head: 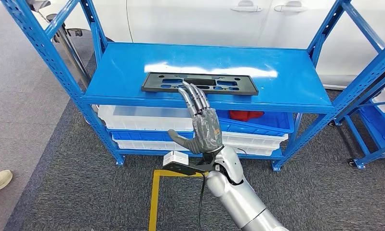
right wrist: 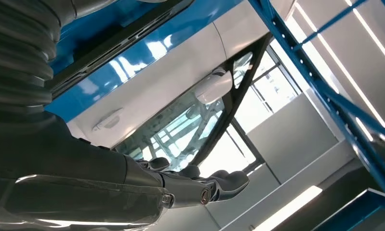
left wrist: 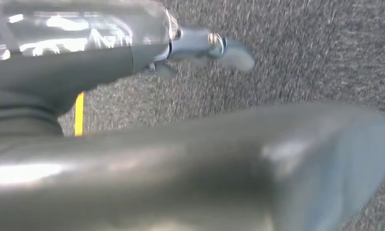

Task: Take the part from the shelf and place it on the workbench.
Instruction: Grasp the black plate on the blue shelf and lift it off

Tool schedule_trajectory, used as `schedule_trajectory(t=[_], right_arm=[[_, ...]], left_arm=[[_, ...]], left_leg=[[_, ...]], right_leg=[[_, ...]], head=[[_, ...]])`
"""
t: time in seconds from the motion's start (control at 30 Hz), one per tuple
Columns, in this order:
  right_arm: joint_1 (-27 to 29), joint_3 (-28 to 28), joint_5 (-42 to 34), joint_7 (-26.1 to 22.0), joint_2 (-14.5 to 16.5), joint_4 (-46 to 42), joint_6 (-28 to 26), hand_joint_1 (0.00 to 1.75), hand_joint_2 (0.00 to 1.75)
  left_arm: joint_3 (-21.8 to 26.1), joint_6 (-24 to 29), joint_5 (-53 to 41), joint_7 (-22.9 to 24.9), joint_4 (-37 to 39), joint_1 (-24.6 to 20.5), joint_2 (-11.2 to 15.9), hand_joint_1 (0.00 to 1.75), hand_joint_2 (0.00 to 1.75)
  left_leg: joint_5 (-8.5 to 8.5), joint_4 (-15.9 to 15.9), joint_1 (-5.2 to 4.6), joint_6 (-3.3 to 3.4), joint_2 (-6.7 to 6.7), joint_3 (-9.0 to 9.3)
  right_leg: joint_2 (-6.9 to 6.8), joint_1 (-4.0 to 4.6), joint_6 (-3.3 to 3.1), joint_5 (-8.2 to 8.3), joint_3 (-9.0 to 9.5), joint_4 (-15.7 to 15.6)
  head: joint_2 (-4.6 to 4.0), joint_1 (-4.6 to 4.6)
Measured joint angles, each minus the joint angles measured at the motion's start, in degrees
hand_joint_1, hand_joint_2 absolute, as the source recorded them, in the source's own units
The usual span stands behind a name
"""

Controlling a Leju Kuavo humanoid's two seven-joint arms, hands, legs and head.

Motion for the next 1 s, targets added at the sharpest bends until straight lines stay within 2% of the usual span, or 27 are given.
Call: schedule_trajectory(t=[0.03, 0.07, 0.1, 0.17, 0.2, 0.27, 0.37, 0.43, 0.5, 0.53, 0.57, 0.6, 0.67, 0.7, 0.73, 0.83, 0.9, 0.93, 1.0], right_arm=[[-0.42, 0.77, 1.47, 0.87, 0.11, 0.83, -0.33, 0.00, 1.75], [-0.89, 1.52, 2.89, 1.73, 0.25, 1.68, -0.65, 0.00, 1.75], [-1.49, 2.32, 4.36, 2.68, 0.44, 2.55, -0.98, 0.00, 1.75], [-3.18, 4.01, 7.10, 4.66, 0.89, 4.29, -1.61, 0.00, 1.75], [-4.11, 4.89, 8.36, 5.71, 1.15, 5.20, -1.93, 0.00, 1.75], [-5.71, 6.67, 10.69, 7.87, 1.64, 7.29, -2.49, 0.00, 1.75], [-7.77, 9.33, 13.54, 11.22, 2.42, 10.73, -3.12, 0.00, 1.75], [-9.41, 11.28, 15.17, 13.39, 3.06, 13.24, -3.56, 0.00, 1.75], [-10.80, 13.13, 16.52, 15.45, 3.50, 16.13, -3.89, 0.00, 1.75], [-11.22, 13.93, 17.12, 16.50, 3.61, 17.69, -3.97, 0.00, 1.75], [-11.63, 14.68, 17.69, 17.58, 3.69, 19.36, -4.06, 0.00, 1.75], [-12.08, 15.32, 18.24, 18.68, 3.78, 20.96, -4.13, 0.00, 1.75], [-13.44, 16.48, 19.31, 21.01, 4.07, 24.23, -4.33, 0.00, 1.75], [-14.21, 16.93, 19.81, 22.20, 4.21, 25.73, -4.48, 0.00, 1.75], [-14.95, 17.36, 20.29, 23.37, 4.32, 27.22, -4.61, 0.00, 1.75], [-17.01, 18.70, 21.79, 27.02, 4.49, 32.14, -4.89, 0.00, 1.75], [-18.43, 19.37, 22.74, 29.54, 4.51, 35.38, -5.11, 0.00, 1.75], [-19.15, 19.60, 23.20, 30.84, 4.51, 36.95, -5.28, 0.00, 1.75], [-20.41, 20.01, 24.11, 33.52, 4.45, 40.27, -5.59, 0.00, 1.75]], left_arm=[[0.15, 0.01, -0.22, -0.01, 0.01, -0.01, 0.00, 0.00, 0.00], [0.31, 0.01, -0.48, -0.01, 0.02, -0.01, -0.01, 0.00, 0.00], [0.48, 0.02, -0.72, -0.02, 0.03, -0.01, -0.02, 0.00, 0.00], [0.82, 0.02, -1.19, -0.10, 0.11, -0.06, -0.11, 0.00, 0.00], [0.97, 0.02, -1.38, -0.15, 0.18, -0.13, -0.17, 0.00, 0.00], [1.22, 0.02, -1.77, -0.21, 0.27, -0.26, -0.27, 0.00, 0.00], [1.44, 0.01, -2.17, -0.27, 0.30, -0.38, -0.22, 0.00, 0.00], [1.53, -0.01, -2.43, -0.31, 0.32, -0.47, -0.20, 0.00, 0.00], [1.60, -0.02, -2.71, -0.32, 0.37, -0.49, -0.24, 0.00, 0.00], [1.64, -0.04, -2.85, -0.32, 0.39, -0.47, -0.23, 0.00, 0.00], [1.71, -0.07, -2.98, -0.32, 0.39, -0.45, -0.23, 0.00, 0.00], [1.80, -0.10, -3.11, -0.32, 0.39, -0.46, -0.22, 0.00, 0.00], [1.99, -0.16, -3.40, -0.33, 0.39, -0.58, -0.18, 0.00, 0.00], [2.07, -0.19, -3.55, -0.34, 0.40, -0.69, -0.17, 0.00, 0.00], [2.12, -0.21, -3.70, -0.34, 0.42, -0.78, -0.16, 0.00, 0.00], [2.29, -0.32, -4.15, -0.34, 0.47, -0.86, -0.20, 0.00, 0.00], [2.43, -0.50, -4.48, -0.34, 0.50, -0.92, -0.26, 0.00, 0.00], [2.48, -0.60, -4.64, -0.33, 0.51, -0.99, -0.28, 0.00, 0.00], [2.56, -0.77, -4.97, -0.32, 0.52, -1.10, -0.28, 0.00, 0.00]], left_leg=[[-0.02, 0.02, -0.07, 0.03, -0.02, 0.01], [-0.04, 0.06, -0.13, 0.05, -0.05, 0.04], [-0.08, 0.12, -0.20, 0.04, -0.09, 0.09], [-0.22, 0.27, -0.42, -0.12, -0.12, 0.16], [-0.28, 0.35, -0.53, -0.29, -0.11, 0.12], [-0.28, 0.37, -0.58, -0.80, -0.06, -0.02], [-0.72, 0.78, -0.41, -1.71, -0.01, -0.18], [-3.18, 4.84, -0.25, -2.29, 0.01, -2.00], [-6.58, 12.49, 0.00, -2.87, 0.03, -5.64], [-7.32, 15.33, 0.13, -3.12, 0.03, -7.09], [-7.00, 16.32, 0.26, -3.32, 0.04, -7.68], [-5.55, 14.77, 0.39, -3.43, 0.05, -7.06], [-1.58, 7.12, 0.65, -3.44, 0.08, -3.46], [-0.39, 3.60, 0.64, -3.23, 0.06, -1.78], [0.15, 1.37, 0.59, -2.94, 0.03, -0.74], [0.13, 0.32, 0.42, -1.73, -0.04, -0.43], [0.31, 0.07, 0.55, -0.95, 0.01, -0.38], [0.37, -0.04, 0.60, -0.64, 0.05, -0.36], [0.32, -0.03, 0.48, -0.28, 0.10, -0.41]], right_leg=[[0.00, 0.00, -0.01, -0.43, -1.30, 2.41], [0.00, 0.01, -0.13, 0.32, -1.59, 2.61], [0.00, 0.08, -0.36, 2.04, -0.85, 0.60], [0.00, 0.37, -1.15, 6.06, 2.56, -7.18], [-0.03, 0.55, -1.48, 7.26, 3.97, -10.46], [0.00, 0.84, -1.89, 7.68, 4.99, -13.13], [-0.03, 0.52, -2.61, 8.13, 5.24, -13.96], [-0.15, 0.22, -3.12, 8.41, 5.53, -14.47], [-0.17, 0.25, -3.30, 8.42, 5.54, -14.51], [-0.19, 0.26, -3.31, 8.41, 5.55, -14.50], [-0.19, 0.25, -3.30, 8.38, 5.56, -14.46], [-0.18, 0.22, -3.24, 8.34, 5.58, -14.40], [-0.08, 0.20, -2.92, 8.15, 5.61, -14.15], [-0.01, 0.30, -2.66, 8.02, 5.54, -13.93], [0.04, 0.40, -2.34, 7.97, 5.43, -13.79], [0.07, 0.48, -1.33, 7.96, 5.20, -13.75], [0.07, 0.35, -0.79, 6.74, 4.46, -12.04], [0.07, 0.29, -0.61, 5.31, 3.27, -9.48], [0.08, 0.22, -0.42, 1.91, -0.53, -1.71]], head=[[0.00, 0.00], [0.00, 0.00], [-0.01, 0.00], [-0.01, 0.00], [0.00, -0.01], [0.00, -0.01], [0.00, -0.01], [0.00, -0.01], [0.00, -0.02], [0.00, -0.02], [0.00, -0.02], [0.00, -0.02], [-0.01, -0.02], [0.00, -0.01], [0.00, -0.01], [0.00, -0.02], [-0.01, -0.01], [-0.01, -0.01], [-0.01, 0.00]])
